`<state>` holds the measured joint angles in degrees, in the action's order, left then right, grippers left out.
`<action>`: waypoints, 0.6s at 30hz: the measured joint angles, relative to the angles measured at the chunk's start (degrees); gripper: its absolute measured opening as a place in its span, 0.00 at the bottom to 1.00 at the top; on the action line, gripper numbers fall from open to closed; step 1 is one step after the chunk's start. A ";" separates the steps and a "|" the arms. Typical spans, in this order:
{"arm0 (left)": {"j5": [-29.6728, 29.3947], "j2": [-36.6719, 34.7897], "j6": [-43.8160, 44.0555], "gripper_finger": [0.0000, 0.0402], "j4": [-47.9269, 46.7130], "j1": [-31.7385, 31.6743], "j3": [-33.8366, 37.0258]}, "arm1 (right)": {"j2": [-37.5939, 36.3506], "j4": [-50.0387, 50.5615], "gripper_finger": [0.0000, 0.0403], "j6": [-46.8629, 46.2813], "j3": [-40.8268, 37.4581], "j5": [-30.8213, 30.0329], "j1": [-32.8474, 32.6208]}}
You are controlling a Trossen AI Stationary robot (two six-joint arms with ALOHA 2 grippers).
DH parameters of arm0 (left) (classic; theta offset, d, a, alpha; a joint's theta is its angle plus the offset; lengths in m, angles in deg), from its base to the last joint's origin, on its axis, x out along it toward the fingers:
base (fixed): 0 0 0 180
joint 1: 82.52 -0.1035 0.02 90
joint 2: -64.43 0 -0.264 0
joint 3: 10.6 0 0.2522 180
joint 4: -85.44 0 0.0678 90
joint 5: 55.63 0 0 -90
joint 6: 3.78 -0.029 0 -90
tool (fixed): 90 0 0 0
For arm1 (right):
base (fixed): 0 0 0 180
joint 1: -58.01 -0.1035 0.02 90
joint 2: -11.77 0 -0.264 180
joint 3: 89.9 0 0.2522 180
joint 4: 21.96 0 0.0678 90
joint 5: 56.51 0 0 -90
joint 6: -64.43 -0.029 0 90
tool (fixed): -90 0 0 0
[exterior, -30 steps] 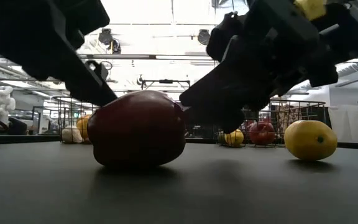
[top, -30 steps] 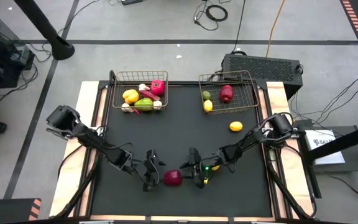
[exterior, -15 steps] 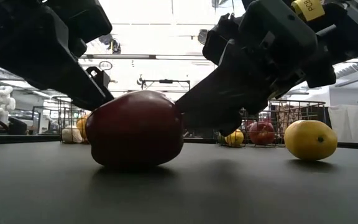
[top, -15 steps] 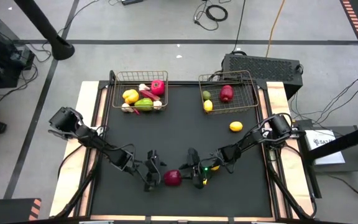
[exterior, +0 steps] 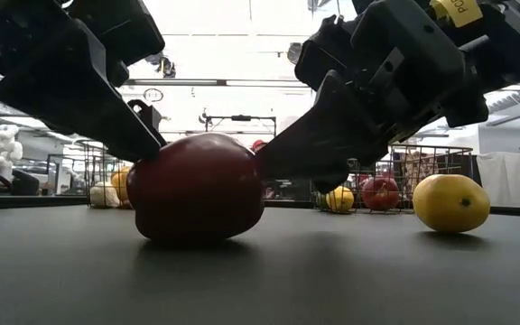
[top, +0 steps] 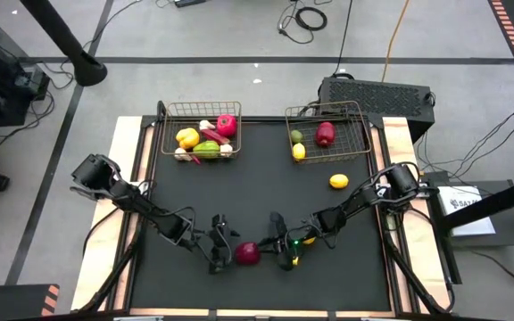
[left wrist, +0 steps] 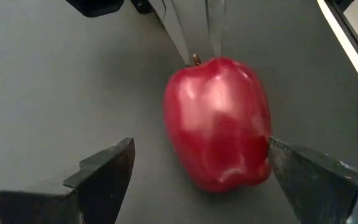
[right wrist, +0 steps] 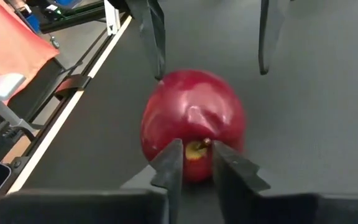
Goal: Sort produce into baskets
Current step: Put the red apple into the right wire basket
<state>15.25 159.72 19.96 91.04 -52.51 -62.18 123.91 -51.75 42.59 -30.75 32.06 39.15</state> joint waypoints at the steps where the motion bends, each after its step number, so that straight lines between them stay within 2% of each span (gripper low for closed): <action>1: 0.02 0.39 -0.01 0.92 0.26 -0.11 -0.02 | 0.00 0.01 0.18 0.07 0.00 0.00 0.00; 10: 0.18 1.61 -0.62 0.92 0.67 -0.25 -0.13 | 0.00 -1.20 0.02 2.27 -0.02 -0.24 0.04; 18: 0.85 1.72 -2.57 0.92 0.87 -0.36 -0.11 | 0.00 -2.37 0.00 3.06 -0.02 0.00 0.07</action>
<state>16.11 161.44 17.38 91.91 -52.88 -62.29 123.91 -54.13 45.65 -30.77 32.06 39.23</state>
